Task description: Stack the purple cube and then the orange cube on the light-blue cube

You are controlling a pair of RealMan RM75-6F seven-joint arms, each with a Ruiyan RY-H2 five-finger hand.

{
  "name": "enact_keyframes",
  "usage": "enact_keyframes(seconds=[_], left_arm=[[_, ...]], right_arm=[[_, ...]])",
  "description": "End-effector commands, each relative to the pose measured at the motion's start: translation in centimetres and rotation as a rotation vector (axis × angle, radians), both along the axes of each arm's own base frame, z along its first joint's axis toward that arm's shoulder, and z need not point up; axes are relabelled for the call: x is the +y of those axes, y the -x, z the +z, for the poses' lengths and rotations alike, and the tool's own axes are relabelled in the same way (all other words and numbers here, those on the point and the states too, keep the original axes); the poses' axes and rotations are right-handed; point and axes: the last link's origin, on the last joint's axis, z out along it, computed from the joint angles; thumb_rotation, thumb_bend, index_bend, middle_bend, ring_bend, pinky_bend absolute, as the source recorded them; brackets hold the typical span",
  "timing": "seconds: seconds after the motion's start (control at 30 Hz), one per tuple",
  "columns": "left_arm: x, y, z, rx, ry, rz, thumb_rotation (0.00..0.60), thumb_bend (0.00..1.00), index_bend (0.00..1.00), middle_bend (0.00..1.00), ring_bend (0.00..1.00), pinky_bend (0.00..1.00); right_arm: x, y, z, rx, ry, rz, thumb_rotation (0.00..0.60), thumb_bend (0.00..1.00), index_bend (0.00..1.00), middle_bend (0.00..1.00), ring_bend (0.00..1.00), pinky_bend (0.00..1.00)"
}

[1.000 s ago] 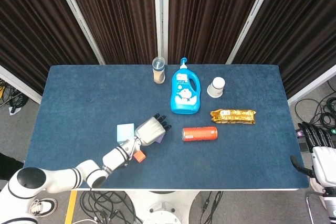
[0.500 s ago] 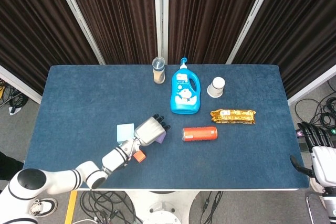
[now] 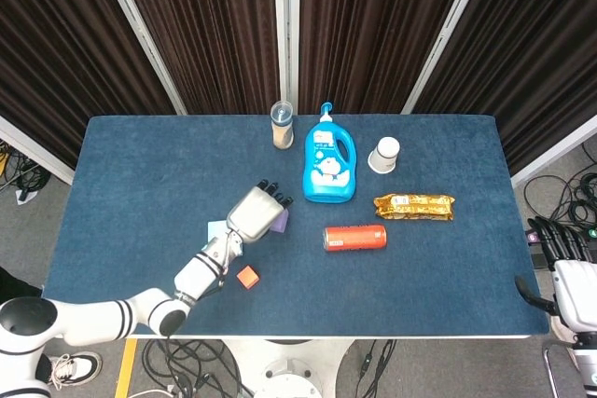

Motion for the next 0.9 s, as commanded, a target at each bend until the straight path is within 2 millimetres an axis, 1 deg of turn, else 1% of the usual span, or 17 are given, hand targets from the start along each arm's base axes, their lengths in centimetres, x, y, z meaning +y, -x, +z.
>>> enact_keyframes(seconds=[0.03, 0.13, 0.23, 0.37, 0.43, 0.53, 0.63, 0.9], left_arm=[[0.1, 0.1, 3.8, 0.033, -0.085, 0.109, 0.600, 0.27, 0.35, 0.60, 0.27, 0.30], [-0.3, 0.3, 5.6, 0.027, -0.117, 0.178, 0.600, 0.27, 0.35, 0.60, 0.27, 0.31], [-1.2, 0.6, 7.1, 0.027, -0.129, 0.268, 0.600, 0.27, 0.35, 0.60, 0.28, 0.31], [-2.5, 1.0, 8.5, 0.030, -0.153, 0.351, 0.600, 0.27, 0.35, 0.60, 0.30, 0.32], [-3.2, 1.3, 8.9, 0.019, -0.151, 0.401, 0.600, 0.27, 0.35, 0.61, 0.30, 0.32], [-4.0, 1.5, 8.9, 0.008, -0.135, 0.467, 0.600, 0.27, 0.36, 0.61, 0.31, 0.32], [-4.4, 1.7, 8.5, 0.019, -0.116, 0.484, 0.600, 0.27, 0.36, 0.61, 0.31, 0.32], [-5.4, 2.3, 7.0, 0.061, -0.141, 0.353, 0.600, 0.27, 0.36, 0.62, 0.31, 0.29]], right_arm=[[0.0, 0.0, 0.0, -0.002, 0.000, 0.000, 0.600, 0.23, 0.04, 0.06, 0.00, 0.00], [0.0, 0.0, 0.1, -0.003, 0.003, 0.002, 0.600, 0.23, 0.04, 0.06, 0.00, 0.00], [0.1, -0.1, 0.1, -0.005, 0.004, 0.006, 0.600, 0.23, 0.04, 0.06, 0.00, 0.00], [0.2, 0.0, 0.1, -0.004, -0.002, 0.007, 0.600, 0.23, 0.04, 0.06, 0.00, 0.00], [0.2, -0.1, 0.1, -0.003, -0.003, 0.008, 0.600, 0.23, 0.04, 0.06, 0.00, 0.00], [0.2, -0.1, 0.0, -0.001, -0.002, 0.009, 0.600, 0.23, 0.04, 0.06, 0.00, 0.00], [0.2, -0.1, 0.0, 0.001, -0.001, 0.007, 0.600, 0.23, 0.04, 0.06, 0.00, 0.00], [0.1, 0.0, 0.0, 0.003, 0.000, -0.001, 0.600, 0.23, 0.04, 0.06, 0.00, 0.00]])
